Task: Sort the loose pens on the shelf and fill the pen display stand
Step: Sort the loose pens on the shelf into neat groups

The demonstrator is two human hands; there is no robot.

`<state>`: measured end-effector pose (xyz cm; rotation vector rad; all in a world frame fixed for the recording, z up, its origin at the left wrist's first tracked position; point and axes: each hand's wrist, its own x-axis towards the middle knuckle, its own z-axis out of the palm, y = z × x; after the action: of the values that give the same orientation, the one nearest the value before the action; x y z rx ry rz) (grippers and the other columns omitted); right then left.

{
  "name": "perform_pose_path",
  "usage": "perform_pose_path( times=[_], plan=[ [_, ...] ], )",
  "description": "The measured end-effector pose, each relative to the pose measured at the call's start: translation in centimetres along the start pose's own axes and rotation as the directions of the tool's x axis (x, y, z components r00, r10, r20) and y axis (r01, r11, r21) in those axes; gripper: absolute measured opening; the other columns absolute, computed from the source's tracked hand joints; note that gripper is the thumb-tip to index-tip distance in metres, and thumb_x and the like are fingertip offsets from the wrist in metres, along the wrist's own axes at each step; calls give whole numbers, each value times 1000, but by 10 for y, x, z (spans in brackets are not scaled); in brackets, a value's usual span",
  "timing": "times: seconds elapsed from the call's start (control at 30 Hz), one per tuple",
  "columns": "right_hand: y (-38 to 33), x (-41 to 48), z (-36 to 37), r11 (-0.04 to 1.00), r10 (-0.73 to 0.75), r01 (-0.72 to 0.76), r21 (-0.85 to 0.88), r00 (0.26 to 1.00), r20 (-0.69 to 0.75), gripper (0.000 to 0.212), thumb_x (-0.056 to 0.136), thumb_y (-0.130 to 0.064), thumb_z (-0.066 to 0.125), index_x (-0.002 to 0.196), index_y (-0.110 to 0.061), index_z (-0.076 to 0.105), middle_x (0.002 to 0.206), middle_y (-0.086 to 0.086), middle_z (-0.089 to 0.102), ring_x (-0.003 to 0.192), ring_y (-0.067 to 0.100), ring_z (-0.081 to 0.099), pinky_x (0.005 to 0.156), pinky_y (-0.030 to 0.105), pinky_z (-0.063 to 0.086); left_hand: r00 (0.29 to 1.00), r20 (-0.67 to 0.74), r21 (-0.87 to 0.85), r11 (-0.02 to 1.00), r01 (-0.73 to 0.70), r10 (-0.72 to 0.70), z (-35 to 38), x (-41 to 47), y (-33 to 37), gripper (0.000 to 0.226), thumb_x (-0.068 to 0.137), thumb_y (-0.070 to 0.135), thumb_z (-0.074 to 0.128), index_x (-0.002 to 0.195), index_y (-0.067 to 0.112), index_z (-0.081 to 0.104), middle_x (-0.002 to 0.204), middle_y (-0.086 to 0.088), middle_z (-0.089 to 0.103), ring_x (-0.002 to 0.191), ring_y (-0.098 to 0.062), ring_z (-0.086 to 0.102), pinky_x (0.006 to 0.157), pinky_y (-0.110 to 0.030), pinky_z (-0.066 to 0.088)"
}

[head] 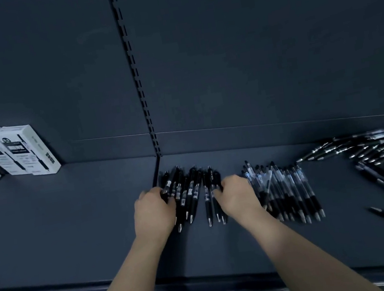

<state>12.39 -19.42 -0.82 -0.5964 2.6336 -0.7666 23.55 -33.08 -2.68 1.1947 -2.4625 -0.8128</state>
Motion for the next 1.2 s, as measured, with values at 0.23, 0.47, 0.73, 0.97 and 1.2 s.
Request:
perform_pose_path(
  times=[0.23,0.47,0.73,0.97,1.2],
  plan=[
    [-11,-4,6,995,-61,58,-85,998,-30,36,99,-26,46,68,-9,44,84,9,56,59,17,48,59,25,37,999,-44,-75,997,-22,19,-2,-6,0,34,94,30,56,119,7,56,108,-11,61,98,-26,57,72,-30,46],
    [-7,-11,10,988,-82,81,-134,997,-2,28,99,-21,44,72,-11,45,97,13,59,68,22,51,61,26,40,996,-87,-18,1000,13,-15,-6,-3,-2,19,94,20,55,82,4,54,75,-12,60,60,-22,54,44,-24,32],
    [-2,-12,13,992,-105,103,-69,994,-29,23,98,-19,45,77,-9,47,93,6,45,73,23,52,66,29,44,999,-33,-23,1000,2,-2,-6,2,1,29,88,20,60,66,9,45,74,-13,57,66,-25,56,52,-28,42],
    [1,-10,14,992,-117,116,-59,993,-23,38,98,-22,48,62,-18,37,92,6,47,69,21,51,61,28,42,999,43,-46,999,10,-8,-15,-2,8,33,87,21,63,66,-4,58,65,-13,59,69,-24,57,59,-28,45],
    [4,-8,12,990,-135,133,-50,990,-39,35,97,-22,48,65,-16,37,92,7,46,57,10,41,47,20,29,986,159,-20,998,53,-49,-26,-1,15,28,76,13,68,57,8,49,52,-4,50,47,-14,45,40,-21,38]
  ],
)
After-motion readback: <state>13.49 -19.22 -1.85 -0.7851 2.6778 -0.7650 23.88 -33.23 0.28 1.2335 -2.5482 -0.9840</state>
